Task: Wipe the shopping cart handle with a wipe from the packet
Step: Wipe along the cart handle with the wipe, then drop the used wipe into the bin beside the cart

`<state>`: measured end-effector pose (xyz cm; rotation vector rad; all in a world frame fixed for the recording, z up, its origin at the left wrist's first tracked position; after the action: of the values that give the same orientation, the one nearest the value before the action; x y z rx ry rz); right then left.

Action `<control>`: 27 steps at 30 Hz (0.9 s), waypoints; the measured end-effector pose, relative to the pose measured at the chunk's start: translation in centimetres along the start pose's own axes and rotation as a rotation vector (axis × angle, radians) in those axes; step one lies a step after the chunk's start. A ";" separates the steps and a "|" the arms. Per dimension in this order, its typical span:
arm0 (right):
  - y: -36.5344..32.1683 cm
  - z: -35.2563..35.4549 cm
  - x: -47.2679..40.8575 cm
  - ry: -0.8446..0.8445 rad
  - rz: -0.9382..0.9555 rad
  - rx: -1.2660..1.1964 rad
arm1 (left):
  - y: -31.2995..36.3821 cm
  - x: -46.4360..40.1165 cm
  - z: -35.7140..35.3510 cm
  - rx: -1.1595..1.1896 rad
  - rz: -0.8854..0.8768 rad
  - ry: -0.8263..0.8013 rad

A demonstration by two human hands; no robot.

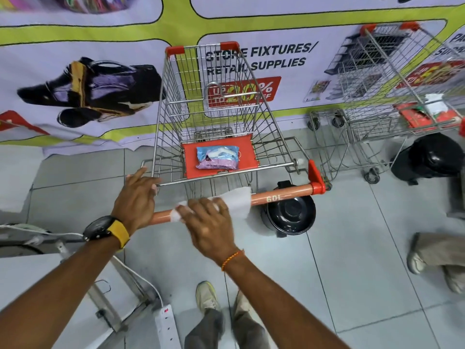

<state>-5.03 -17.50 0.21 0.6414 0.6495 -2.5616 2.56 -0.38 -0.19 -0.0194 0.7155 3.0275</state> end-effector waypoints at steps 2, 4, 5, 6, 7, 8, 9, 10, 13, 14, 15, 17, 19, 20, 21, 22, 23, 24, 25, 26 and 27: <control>3.6 2.2 0.5 0.010 -0.037 -0.018 | 0.0 0.0 0.1 -0.008 -0.013 -0.004; 7.9 5.0 1.1 0.042 -0.089 -0.014 | 0.2 0.0 0.1 -0.017 -0.018 -0.013; 10.2 6.3 1.4 0.048 -0.117 -0.005 | 0.3 -0.1 0.2 -0.024 -0.017 -0.021; 12.3 7.6 1.7 0.045 -0.147 0.002 | 0.3 -0.1 0.1 -0.033 -0.016 -0.027; 14.2 8.9 2.0 0.035 -0.171 0.008 | 0.5 -0.1 0.2 -0.038 -0.017 -0.032; 15.7 9.9 2.2 0.017 -0.190 0.016 | 0.6 0.0 0.2 -0.038 -0.015 -0.037; 17.0 11.0 2.3 -0.003 -0.210 0.034 | 0.8 0.0 0.2 -0.037 -0.017 -0.038; 18.2 11.6 2.4 -0.032 -0.238 0.061 | 0.8 0.1 0.2 -0.040 -0.016 -0.036; 20.3 12.9 2.4 -0.103 -0.306 0.077 | 1.0 0.2 0.2 -0.061 -0.033 -0.025; 20.7 13.5 2.3 -0.107 -0.311 0.034 | 1.3 0.2 0.2 -0.067 -0.039 -0.023; 21.0 13.8 2.2 -0.109 -0.308 -0.016 | 1.3 0.2 0.2 -0.073 -0.037 -0.027; 22.0 14.9 2.2 -0.111 -0.310 -0.053 | 1.2 0.3 0.1 -0.107 -0.031 -0.039; 23.4 16.6 2.3 -0.121 -0.348 -0.044 | 1.4 0.0 0.0 -0.207 -0.073 -0.063; 24.3 17.6 2.3 -0.125 -0.380 -0.029 | 1.8 -0.1 -0.1 -0.290 -0.130 -0.087; 25.4 18.7 2.4 -0.107 -0.422 0.004 | 2.5 -0.5 -0.3 -0.371 -0.205 -0.116; 26.4 20.2 2.3 -0.062 -0.482 0.038 | 3.7 -1.2 -0.4 -0.425 -0.283 -0.141; 27.2 21.5 2.5 -0.011 -0.546 0.057 | 4.9 -1.8 -0.4 -0.453 -0.337 -0.146; 28.1 22.7 2.3 0.035 -0.606 0.070 | 6.9 -2.7 -0.3 -0.457 -0.383 -0.133; 28.7 23.4 2.3 0.048 -0.667 0.082 | 9.0 -3.3 -0.5 -0.450 -0.422 -0.133; 29.1 23.5 2.1 0.027 -0.699 0.090 | 10.9 -3.5 -1.1 -0.434 -0.447 -0.138; 29.2 23.3 2.0 -0.020 -0.714 0.087 | 13.1 -3.6 -1.8 -0.407 -0.474 -0.153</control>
<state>0.15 -53.74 7.71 0.4605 0.8872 -3.2588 5.74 -12.94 4.14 0.0285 0.0569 2.6210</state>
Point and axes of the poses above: each hand's wrist, its own x-axis away from the middle knuckle, its own z-axis out of the back of the hand, y = z × x, the point moved 9 cm from there along -x, towards the middle knuckle, and after that the axes turned 9 degrees about y, right-handed, at the moved point
